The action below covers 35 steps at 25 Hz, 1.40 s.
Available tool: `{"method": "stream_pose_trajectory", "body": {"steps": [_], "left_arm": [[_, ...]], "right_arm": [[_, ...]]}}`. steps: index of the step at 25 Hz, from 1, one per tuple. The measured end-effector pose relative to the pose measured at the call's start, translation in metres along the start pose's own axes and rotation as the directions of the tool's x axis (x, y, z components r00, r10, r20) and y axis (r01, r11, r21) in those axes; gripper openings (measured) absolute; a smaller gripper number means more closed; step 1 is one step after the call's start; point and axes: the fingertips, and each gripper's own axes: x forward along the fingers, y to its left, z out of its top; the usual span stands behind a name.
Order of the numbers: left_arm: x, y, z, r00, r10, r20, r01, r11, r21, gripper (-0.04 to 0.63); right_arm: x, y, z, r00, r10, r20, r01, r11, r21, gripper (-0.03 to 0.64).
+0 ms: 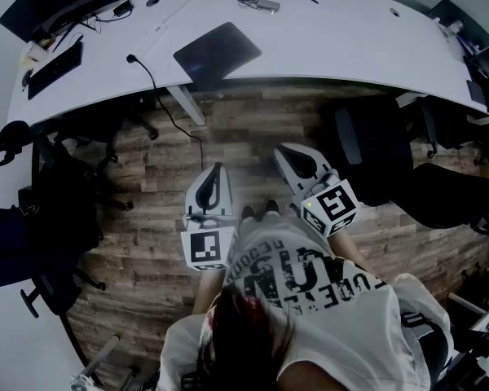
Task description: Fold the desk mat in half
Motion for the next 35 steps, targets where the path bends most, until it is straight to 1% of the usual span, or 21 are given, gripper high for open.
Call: {"method": "stream_pose_trajectory", "body": {"steps": [14,18,21,25,30,35], "left_arm": [[-0.003,0.012,0.001,0.999,-0.031,0.014,0.031,1.0,-0.007,-0.003],[-0.006,0.016,0.001,0.998,-0.054,0.015,0.054,0.998,-0.015,-0.003],[-0.009,0.022,-0.003,0.998,-0.066,0.004,0.067,0.998,-0.015,-0.003],[-0.008,0.031,-0.012,0.998,-0.059,-0.018,0.058,0.998,-0.033,-0.003],[0.005,0.032,-0.017,0.998,-0.051,-0.036,0.05,0.998,-0.044,-0.003],[0.044,0.038,-0.003,1.0,-0.012,0.004,0.012,0.997,-0.078,-0.003]], "right_arm": [[0.006,0.01,0.003,1.0,-0.007,-0.001,0.007,1.0,-0.022,-0.006],[0.009,0.018,0.004,0.999,0.002,0.036,-0.002,1.0,-0.005,-0.006],[0.012,0.024,0.005,0.999,-0.003,0.045,0.002,1.0,0.008,-0.006],[0.016,0.025,0.003,0.999,-0.011,0.04,0.01,1.0,0.005,-0.006],[0.021,0.009,-0.003,1.0,-0.013,0.013,0.012,1.0,0.025,-0.006],[0.046,-0.027,0.004,1.0,0.019,0.008,-0.019,1.0,0.017,-0.006]]}}
